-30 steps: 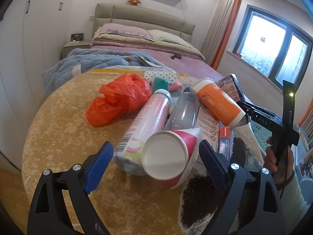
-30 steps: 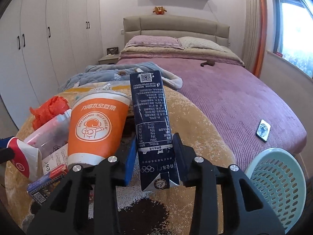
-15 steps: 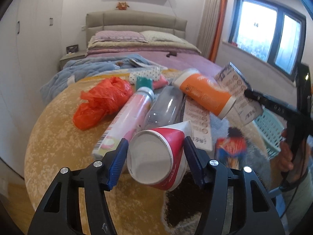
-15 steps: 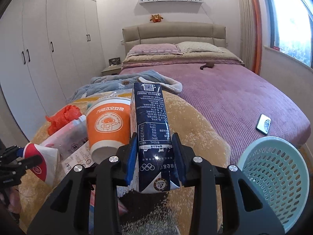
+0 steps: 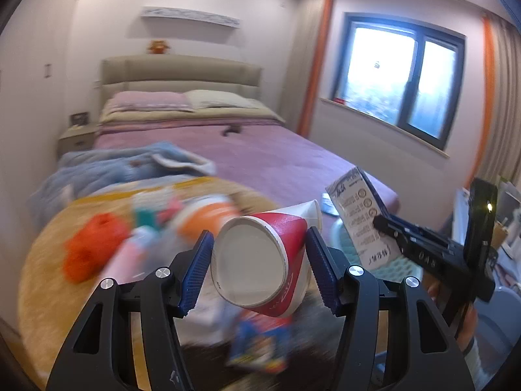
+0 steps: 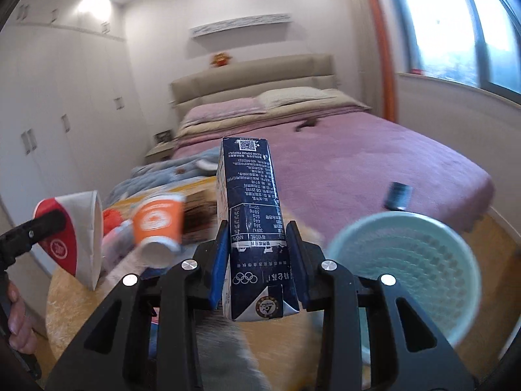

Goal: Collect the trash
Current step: 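Carry both items to the blue basket and open both grippers to drop them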

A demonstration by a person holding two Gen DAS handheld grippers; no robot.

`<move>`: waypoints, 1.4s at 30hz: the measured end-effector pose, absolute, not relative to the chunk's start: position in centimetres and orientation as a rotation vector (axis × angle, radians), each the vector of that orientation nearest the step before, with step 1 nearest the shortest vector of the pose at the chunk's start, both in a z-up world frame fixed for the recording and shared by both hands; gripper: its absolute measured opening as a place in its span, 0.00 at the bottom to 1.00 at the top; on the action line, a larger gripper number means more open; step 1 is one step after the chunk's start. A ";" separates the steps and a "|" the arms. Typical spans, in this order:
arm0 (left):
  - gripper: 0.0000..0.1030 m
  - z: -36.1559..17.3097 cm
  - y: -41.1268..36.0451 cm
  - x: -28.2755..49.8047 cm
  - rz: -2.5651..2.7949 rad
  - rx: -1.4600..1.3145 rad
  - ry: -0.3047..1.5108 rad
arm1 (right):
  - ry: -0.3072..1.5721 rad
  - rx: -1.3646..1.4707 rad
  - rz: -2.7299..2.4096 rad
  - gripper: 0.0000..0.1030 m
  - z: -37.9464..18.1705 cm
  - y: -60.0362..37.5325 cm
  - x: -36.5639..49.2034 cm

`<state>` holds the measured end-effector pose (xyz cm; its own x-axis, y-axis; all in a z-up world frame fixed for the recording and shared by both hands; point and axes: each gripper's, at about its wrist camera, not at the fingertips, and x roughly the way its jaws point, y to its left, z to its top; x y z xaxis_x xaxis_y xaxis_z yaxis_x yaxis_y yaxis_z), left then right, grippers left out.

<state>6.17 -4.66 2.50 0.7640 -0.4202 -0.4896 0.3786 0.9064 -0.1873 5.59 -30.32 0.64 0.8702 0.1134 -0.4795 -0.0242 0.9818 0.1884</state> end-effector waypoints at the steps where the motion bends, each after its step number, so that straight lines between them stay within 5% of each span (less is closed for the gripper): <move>1: 0.55 2.6 -6.9 7.1 -0.465 -0.075 0.561 | 0.510 0.185 0.031 0.31 0.7 -31.8 5.2; 18: 0.55 -9.2 -26.5 15.6 -0.645 -0.078 0.857 | 0.806 0.385 -0.293 0.31 -10.1 -44.9 6.5; 24: 0.57 -10.5 -26.9 15.0 -0.652 -0.044 0.891 | 0.858 0.372 -0.312 0.33 -11.3 -44.8 7.2; 29: 0.74 -9.4 -25.5 13.7 -0.653 -0.054 0.858 | 0.848 0.381 -0.293 0.34 -10.5 -44.7 7.1; 32: 0.78 -8.2 -23.7 12.5 -0.648 -0.067 0.825 | 0.817 0.369 -0.291 0.45 -9.2 -43.9 6.4; 42: 0.83 -2.9 -13.7 7.4 -0.553 -0.133 0.673 | 0.685 0.321 -0.152 0.45 -4.0 -37.8 3.6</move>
<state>7.39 -13.73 -2.94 0.6443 -0.5262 -0.5549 0.4424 0.8483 -0.2909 3.65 -37.76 -3.95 0.7656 -0.0327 -0.6425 0.2420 0.9400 0.2404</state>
